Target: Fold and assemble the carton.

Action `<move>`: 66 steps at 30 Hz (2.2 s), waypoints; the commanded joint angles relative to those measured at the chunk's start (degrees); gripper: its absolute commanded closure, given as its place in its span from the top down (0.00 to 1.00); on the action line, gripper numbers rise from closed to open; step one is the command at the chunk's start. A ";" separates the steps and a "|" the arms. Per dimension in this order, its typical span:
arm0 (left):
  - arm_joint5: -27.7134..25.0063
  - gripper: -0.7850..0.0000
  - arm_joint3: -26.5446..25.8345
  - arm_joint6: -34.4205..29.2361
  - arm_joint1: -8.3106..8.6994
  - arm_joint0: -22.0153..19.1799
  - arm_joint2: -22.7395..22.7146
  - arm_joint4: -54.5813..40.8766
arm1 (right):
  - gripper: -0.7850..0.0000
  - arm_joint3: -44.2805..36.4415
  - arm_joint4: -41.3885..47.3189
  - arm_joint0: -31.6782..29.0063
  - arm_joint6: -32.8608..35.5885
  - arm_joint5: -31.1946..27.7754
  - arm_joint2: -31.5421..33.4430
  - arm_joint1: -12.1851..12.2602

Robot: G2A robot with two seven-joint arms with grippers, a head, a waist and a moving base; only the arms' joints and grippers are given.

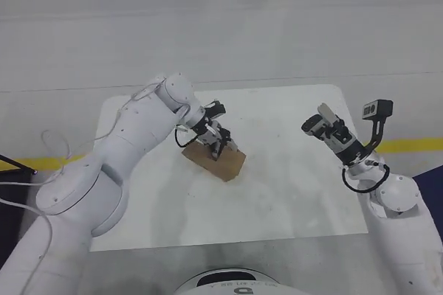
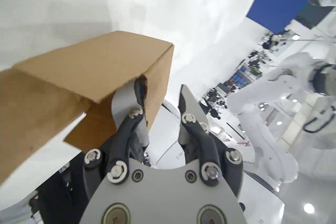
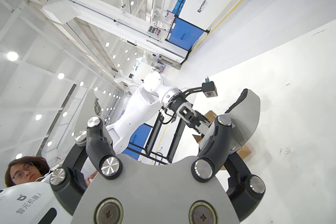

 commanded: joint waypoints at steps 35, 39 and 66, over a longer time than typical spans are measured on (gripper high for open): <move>2.02 1.00 -1.49 -2.67 17.51 25.06 -38.43 -54.76 | 1.00 0.47 -30.93 12.19 16.15 -11.84 -10.35 0.71; 5.10 1.00 -11.24 -2.67 21.28 32.21 -44.69 -54.20 | 1.00 3.80 -45.43 18.86 21.46 -18.88 -19.31 0.32; 8.32 1.00 -24.29 -0.74 25.03 39.35 -54.40 -52.79 | 0.82 17.38 -70.59 42.27 34.97 0.25 -50.33 -7.36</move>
